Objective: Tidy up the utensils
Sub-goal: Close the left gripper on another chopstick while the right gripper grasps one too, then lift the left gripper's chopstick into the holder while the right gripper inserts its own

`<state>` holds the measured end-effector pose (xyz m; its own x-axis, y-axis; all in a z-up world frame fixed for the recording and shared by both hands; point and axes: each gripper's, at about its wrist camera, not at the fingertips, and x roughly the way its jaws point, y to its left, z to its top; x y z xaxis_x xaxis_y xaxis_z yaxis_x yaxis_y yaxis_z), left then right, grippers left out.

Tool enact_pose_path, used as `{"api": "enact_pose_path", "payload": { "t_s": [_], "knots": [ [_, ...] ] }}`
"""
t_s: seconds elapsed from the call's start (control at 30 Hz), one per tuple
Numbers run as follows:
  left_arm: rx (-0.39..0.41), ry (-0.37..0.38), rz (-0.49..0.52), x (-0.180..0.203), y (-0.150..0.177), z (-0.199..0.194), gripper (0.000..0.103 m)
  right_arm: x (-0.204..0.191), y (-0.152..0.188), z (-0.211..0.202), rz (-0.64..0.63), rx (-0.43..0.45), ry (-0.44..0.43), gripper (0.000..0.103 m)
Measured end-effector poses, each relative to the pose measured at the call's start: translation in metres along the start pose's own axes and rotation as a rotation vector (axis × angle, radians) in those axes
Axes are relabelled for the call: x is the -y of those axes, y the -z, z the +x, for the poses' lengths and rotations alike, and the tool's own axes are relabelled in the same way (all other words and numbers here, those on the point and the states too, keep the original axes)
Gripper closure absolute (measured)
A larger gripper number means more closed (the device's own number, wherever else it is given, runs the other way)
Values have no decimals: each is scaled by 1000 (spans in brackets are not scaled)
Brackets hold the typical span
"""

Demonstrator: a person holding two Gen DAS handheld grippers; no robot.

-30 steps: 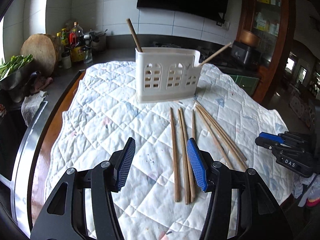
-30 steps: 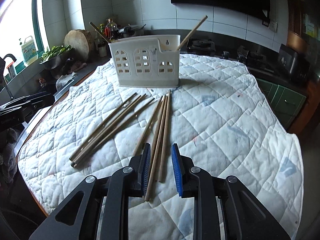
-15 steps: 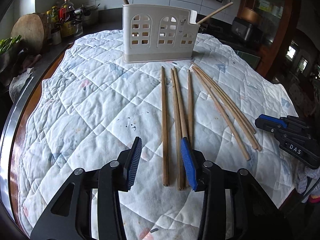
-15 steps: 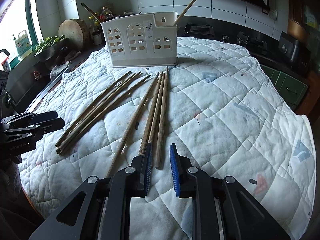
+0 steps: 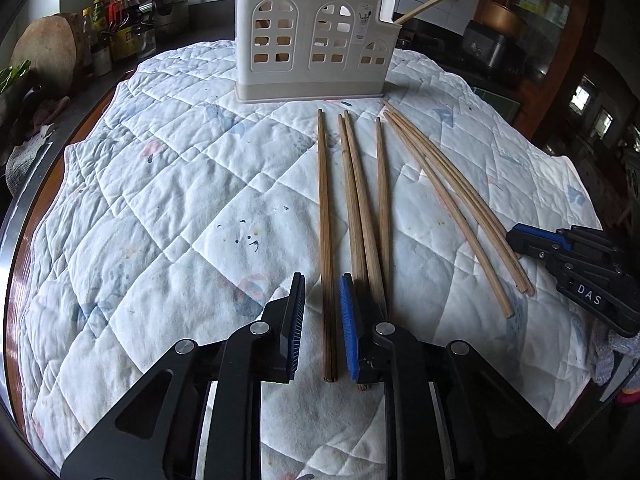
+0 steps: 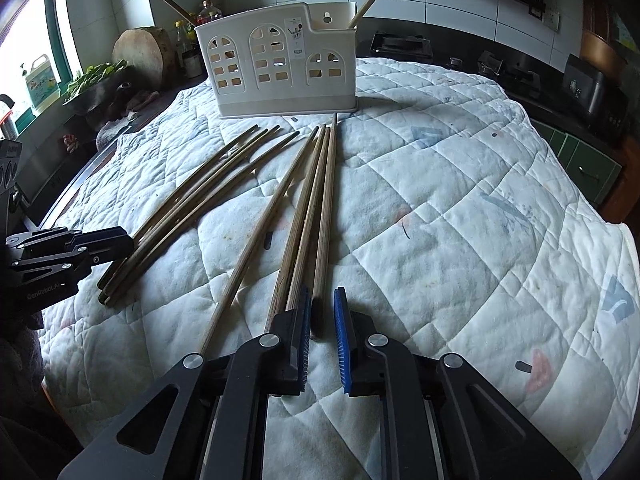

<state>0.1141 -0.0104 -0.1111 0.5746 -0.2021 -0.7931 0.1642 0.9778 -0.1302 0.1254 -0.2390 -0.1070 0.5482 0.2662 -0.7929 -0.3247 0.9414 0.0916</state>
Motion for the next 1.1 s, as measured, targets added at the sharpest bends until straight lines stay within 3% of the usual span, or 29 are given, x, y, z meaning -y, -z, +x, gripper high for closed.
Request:
{"api": "enact_pose_path", "payload": {
  "t_s": [0.57, 0.87, 1.1],
  "knots": [
    [-44, -9, 28, 2, -10, 12, 88, -2, -1, 7, -13, -8, 13, 93],
    [-123, -1, 80, 1, -21, 14, 97, -2, -1, 6, -10, -1, 18, 96],
    [-16, 30, 29, -3, -22, -14, 98, -1, -7, -20, 1, 73, 35, 96]
  ]
}}
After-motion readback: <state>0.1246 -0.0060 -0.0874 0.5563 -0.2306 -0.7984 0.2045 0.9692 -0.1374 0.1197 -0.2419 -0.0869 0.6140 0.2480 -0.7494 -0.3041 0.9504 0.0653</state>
